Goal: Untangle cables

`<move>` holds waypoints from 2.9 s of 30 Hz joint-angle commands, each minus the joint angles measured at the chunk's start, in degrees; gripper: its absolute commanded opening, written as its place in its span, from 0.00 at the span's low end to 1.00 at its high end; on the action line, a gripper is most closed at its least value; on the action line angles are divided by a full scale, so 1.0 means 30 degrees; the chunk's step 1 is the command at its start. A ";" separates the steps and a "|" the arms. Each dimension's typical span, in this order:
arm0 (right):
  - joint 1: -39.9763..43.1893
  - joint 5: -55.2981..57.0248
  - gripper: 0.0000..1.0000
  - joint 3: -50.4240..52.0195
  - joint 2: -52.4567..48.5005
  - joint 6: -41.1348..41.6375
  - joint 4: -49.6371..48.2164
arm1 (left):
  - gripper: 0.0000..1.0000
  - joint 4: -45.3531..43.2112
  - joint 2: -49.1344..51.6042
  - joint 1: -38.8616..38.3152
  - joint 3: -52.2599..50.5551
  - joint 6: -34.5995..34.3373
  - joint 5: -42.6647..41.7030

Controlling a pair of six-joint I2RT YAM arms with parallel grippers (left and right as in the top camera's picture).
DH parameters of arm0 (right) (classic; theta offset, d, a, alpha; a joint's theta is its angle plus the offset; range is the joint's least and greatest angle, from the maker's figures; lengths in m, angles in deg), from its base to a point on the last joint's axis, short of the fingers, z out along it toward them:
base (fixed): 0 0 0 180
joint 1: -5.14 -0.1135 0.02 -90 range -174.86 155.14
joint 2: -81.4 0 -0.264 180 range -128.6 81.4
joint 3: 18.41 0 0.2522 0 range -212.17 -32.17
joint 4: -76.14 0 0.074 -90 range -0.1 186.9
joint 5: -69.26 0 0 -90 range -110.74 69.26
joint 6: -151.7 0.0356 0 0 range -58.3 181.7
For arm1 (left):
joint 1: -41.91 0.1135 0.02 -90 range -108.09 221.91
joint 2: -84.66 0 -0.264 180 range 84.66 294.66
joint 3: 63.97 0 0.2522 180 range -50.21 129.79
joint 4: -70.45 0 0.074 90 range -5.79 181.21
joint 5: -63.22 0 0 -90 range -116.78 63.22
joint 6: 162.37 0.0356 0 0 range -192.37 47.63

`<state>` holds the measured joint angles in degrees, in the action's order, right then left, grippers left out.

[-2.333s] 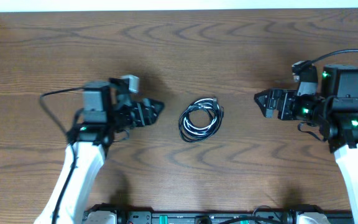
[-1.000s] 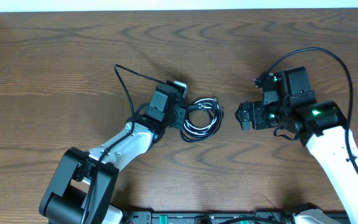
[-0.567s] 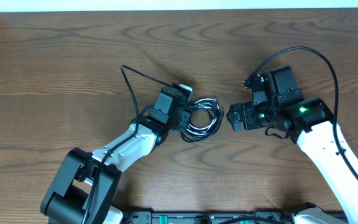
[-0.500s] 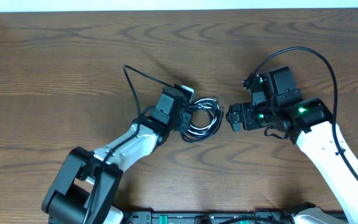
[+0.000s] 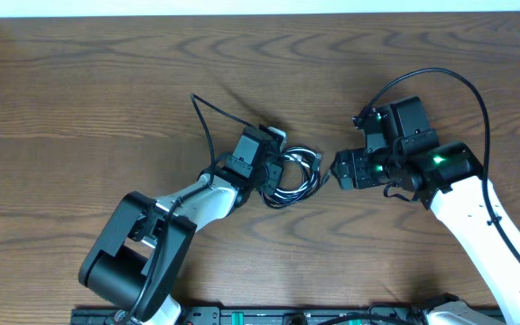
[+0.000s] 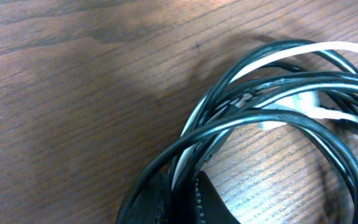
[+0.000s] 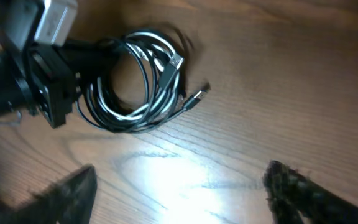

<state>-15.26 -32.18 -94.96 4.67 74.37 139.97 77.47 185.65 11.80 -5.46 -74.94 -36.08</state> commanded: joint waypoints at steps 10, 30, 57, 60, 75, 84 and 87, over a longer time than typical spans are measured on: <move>-0.0124 0.0984 0.02 -0.0160 -0.0044 0.0138 -0.0036 | 0.07 -0.0350 -0.4444 -0.0087 0.0189 0.0131 -0.1763; -0.3628 0.3038 0.77 -0.0160 -0.0561 -0.0087 -0.3665 | 0.07 -0.0444 -0.6921 -0.1435 0.0240 -0.0372 -0.4109; -0.0721 1.1067 0.01 -0.0160 -0.2390 0.7293 -0.0364 | 0.49 0.0561 -0.7665 -0.1158 0.0240 -0.0277 -0.1151; 0.0546 1.1009 0.01 -0.0160 -0.2353 0.7890 0.0430 | 0.55 0.0736 -0.7665 -0.0765 0.0240 -0.0284 -0.1027; -0.0321 -0.3490 0.02 -0.0495 -0.0576 -0.0481 -0.5442 | 0.61 0.0947 -0.7657 -0.0488 0.0233 -0.0291 -0.1027; -0.0481 -0.1996 0.01 -0.2310 0.3264 -0.1195 -0.5377 | 0.62 0.1370 -0.7577 -0.0488 0.0211 -0.0284 -0.1020; -0.0481 -0.1858 0.01 -0.2470 0.4546 -0.1188 -0.5377 | 0.68 0.1362 -0.7541 -0.0488 0.0211 -0.0284 -0.1020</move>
<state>-16.75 -37.06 -100.53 15.07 72.31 124.16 81.40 163.61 10.21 -5.72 -75.55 -39.90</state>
